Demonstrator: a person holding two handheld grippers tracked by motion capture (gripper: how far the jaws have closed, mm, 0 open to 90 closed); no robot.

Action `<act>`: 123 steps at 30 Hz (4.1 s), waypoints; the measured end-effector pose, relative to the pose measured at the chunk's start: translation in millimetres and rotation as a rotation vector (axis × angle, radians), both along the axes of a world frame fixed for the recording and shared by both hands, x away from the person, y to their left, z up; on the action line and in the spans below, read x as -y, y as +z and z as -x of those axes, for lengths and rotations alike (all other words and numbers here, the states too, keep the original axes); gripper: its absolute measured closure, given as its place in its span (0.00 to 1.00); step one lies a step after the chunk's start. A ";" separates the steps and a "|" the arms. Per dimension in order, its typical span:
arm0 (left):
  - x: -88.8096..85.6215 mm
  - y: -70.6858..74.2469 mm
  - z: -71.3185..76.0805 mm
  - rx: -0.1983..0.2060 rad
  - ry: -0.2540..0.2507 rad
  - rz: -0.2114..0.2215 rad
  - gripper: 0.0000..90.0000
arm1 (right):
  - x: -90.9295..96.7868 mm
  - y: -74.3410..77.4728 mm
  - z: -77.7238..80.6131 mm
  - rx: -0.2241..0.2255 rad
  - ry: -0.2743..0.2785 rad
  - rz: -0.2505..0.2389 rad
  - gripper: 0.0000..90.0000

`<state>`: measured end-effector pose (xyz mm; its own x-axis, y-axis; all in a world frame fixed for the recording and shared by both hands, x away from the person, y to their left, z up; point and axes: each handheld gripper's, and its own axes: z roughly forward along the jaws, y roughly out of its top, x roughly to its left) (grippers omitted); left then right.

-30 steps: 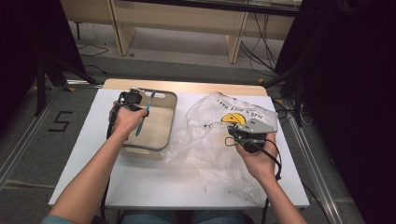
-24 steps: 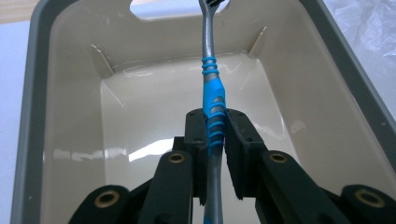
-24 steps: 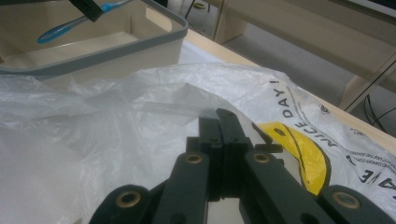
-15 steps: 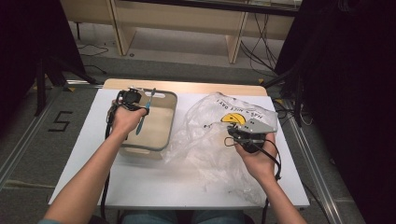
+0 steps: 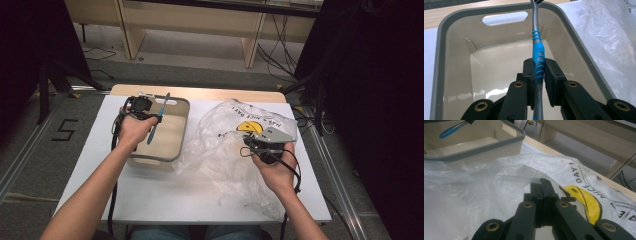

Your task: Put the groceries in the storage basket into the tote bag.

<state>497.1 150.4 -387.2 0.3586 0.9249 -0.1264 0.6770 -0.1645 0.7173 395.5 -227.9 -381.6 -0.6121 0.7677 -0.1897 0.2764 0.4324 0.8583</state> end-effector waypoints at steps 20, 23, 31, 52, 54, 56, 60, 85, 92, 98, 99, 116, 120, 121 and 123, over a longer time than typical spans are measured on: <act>10.0 16.3 24.1 0.045 -0.080 0.024 0.88 | -0.3 0.3 0.3 0.001 0.002 0.000 1.00; 10.8 18.0 27.3 0.049 -0.091 0.026 0.88 | -0.4 0.5 0.5 0.002 0.001 0.000 1.00; 13.8 22.8 36.9 0.067 -0.120 0.033 0.88 | -0.3 0.4 0.4 0.001 0.001 -0.001 1.00; 29.8 28.9 68.8 0.110 -0.228 0.055 0.88 | -0.4 0.5 0.6 0.000 0.001 -0.005 1.00; 31.3 29.1 71.8 0.110 -0.240 0.056 0.88 | -0.5 0.4 0.6 0.000 0.002 -0.002 1.00; 33.1 28.9 74.6 0.108 -0.251 0.062 0.88 | -0.7 0.4 0.7 0.001 0.002 -0.003 1.00; 36.6 28.7 79.9 0.112 -0.272 0.065 0.88 | -0.8 0.6 0.8 0.000 0.001 -0.003 1.00; 62.4 30.5 110.7 0.136 -0.386 0.069 0.88 | -1.0 0.5 0.8 -0.002 0.001 -0.004 1.00; 68.7 27.9 115.2 0.133 -0.409 0.064 0.88 | -0.8 0.4 0.7 -0.004 0.002 -0.008 1.00; 75.2 27.9 122.0 0.139 -0.436 0.064 0.88 | -1.4 0.1 0.4 -0.004 0.004 -0.007 1.00; 76.3 27.9 123.1 0.138 -0.440 0.063 0.88 | -1.4 0.1 0.4 -0.003 0.004 -0.007 1.00; 97.5 15.4 136.0 0.111 -0.512 0.039 0.88 | -1.5 0.2 0.3 -0.005 0.005 -0.009 1.00; 102.2 11.7 137.6 0.105 -0.524 0.026 0.88 | -1.4 0.2 0.0 -0.006 0.004 -0.011 1.00; 103.8 10.5 138.1 0.101 -0.527 0.025 0.88 | -1.5 0.2 0.0 -0.006 0.004 -0.012 1.00; 106.9 8.2 138.8 0.101 -0.534 0.013 0.88 | -1.5 0.4 0.2 -0.006 0.004 -0.013 1.00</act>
<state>358.3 43.4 -379.0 0.7890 0.6095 -0.0774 0.4294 -0.4570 0.7789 395.3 -226.4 -381.3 -0.6164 0.7676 -0.1755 0.2802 0.4221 0.8622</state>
